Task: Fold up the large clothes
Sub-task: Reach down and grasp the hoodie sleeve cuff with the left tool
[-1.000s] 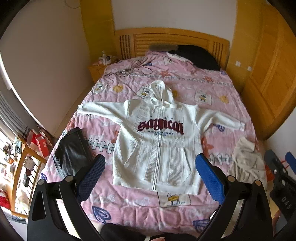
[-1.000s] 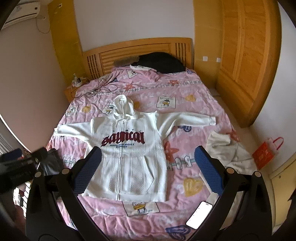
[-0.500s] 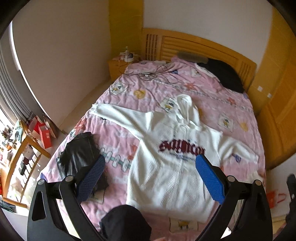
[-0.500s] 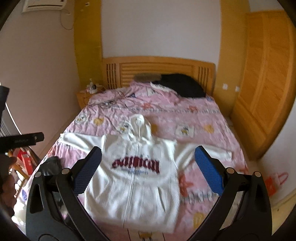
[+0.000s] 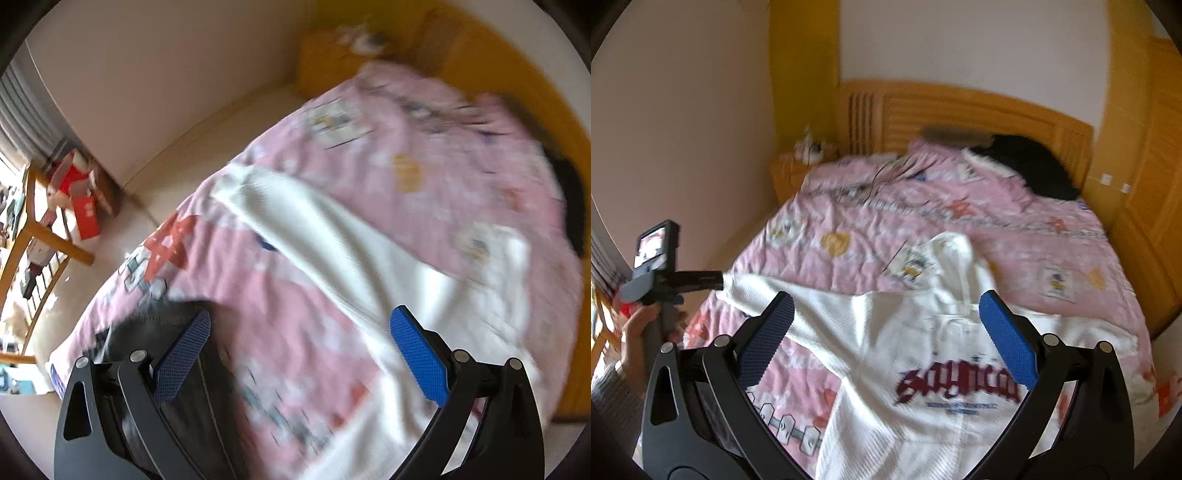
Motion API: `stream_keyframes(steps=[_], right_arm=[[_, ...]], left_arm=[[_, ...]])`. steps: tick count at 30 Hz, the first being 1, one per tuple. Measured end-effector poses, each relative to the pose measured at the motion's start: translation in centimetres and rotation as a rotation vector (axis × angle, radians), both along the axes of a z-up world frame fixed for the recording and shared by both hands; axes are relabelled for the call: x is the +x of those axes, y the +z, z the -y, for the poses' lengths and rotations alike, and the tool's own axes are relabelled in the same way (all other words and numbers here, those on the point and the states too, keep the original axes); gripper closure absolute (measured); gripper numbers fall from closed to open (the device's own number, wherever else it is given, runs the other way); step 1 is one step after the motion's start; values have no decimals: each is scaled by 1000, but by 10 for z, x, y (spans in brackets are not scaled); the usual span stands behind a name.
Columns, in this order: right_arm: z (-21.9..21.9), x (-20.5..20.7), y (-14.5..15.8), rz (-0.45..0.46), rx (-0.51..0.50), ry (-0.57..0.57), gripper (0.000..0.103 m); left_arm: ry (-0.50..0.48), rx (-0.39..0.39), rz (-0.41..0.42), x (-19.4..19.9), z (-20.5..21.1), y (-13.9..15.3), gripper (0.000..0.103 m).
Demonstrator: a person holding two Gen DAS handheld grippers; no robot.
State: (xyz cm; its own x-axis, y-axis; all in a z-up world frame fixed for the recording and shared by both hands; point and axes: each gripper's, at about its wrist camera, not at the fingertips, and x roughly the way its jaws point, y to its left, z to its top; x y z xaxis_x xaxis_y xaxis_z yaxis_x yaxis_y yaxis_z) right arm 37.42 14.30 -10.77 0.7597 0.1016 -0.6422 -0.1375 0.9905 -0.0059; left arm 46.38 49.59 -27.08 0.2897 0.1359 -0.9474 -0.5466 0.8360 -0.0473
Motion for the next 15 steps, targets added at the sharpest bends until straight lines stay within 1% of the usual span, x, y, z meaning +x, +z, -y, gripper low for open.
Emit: stream_keyframes(steps=[1,2,3,4,5,6,8,10,12,15], right_arm=[[-22,19,-20,-23,-3,19,5],[-39,34,-38,-42,-10,30,5],[-51,44,-51,-54,-12,41,5],[-68,59,-72,-76,-26,56,6],[-81,65,-82,-85,-37,62,5],[-94,76,-99,-99,-47,75,5],[-110,84,-118,-113,-66,86,5],[-125,94,-140,-137,-73,99,5],[-133,97,-154,-159,-79,108,5],[-145,102,-173,-183,-102,117,5]], left_arm=[[8,-14,-17,17,-18,-25,8],[24,-27,-37,36,-41,-59,8],[33,-32,-48,52,-59,-84,8],[33,-41,-53,64,-70,-104,8],[32,-53,-55,75,-82,-125,8],[39,-79,-67,87,-95,-153,8],[77,-153,-89,101,-120,-198,8],[123,-197,-98,109,-139,-230,8],[142,-218,-85,110,-147,-246,8],[126,-201,-61,117,-150,-253,8]])
